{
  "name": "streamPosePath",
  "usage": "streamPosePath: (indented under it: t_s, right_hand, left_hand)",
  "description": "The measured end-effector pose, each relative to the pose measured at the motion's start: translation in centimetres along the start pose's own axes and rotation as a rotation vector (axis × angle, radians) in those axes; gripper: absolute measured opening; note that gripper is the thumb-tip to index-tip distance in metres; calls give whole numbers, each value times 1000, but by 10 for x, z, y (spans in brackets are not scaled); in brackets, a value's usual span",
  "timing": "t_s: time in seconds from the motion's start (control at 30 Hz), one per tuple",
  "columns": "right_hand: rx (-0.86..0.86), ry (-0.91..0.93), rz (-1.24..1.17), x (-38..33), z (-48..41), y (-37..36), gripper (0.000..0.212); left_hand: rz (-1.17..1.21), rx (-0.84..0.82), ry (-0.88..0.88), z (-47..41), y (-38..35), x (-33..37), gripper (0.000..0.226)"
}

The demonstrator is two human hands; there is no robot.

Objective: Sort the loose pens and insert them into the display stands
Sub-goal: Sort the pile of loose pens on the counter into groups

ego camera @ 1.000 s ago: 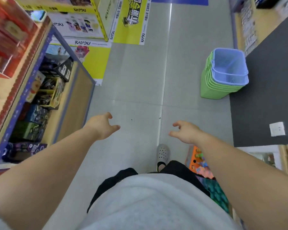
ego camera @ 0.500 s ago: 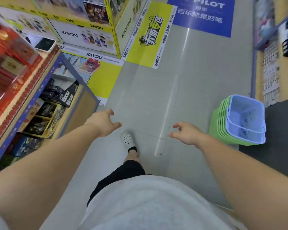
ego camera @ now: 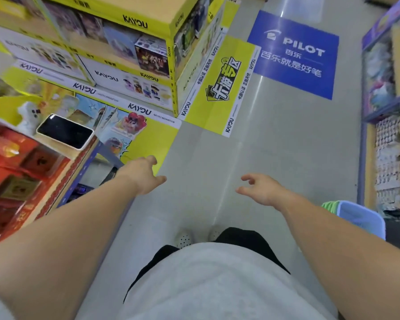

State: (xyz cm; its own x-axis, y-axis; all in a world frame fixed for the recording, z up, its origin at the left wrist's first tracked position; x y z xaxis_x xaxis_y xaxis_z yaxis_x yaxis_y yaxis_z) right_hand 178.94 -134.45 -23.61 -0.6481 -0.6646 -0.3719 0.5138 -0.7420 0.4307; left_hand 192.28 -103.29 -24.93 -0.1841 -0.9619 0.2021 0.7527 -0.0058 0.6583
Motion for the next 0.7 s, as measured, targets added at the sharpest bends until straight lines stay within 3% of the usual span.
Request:
streamPosePath:
  t_s: [0.43, 0.7]
  right_hand:
    - [-139, 98, 149, -139, -211, 189, 60]
    - [-143, 203, 239, -247, -293, 308, 61]
  left_hand:
    - [123, -12, 205, -154, 167, -7, 75]
    - [292, 81, 240, -220, 290, 11, 72]
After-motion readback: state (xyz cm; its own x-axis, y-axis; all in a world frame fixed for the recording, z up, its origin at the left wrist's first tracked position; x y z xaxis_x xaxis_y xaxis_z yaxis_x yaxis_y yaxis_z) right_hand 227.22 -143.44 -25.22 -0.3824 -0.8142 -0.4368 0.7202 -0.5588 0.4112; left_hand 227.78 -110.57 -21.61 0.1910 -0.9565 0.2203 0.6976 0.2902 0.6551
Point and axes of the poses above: each hand's wrist, its own z-axis away from the middle knuckle, its own y-axis out of the back of the hand, x = y × z, the point moved 4 cm from there along -z, towards the middle knuckle, and after that the axes turned 11 degrees about -x, right-handed, at the moved point
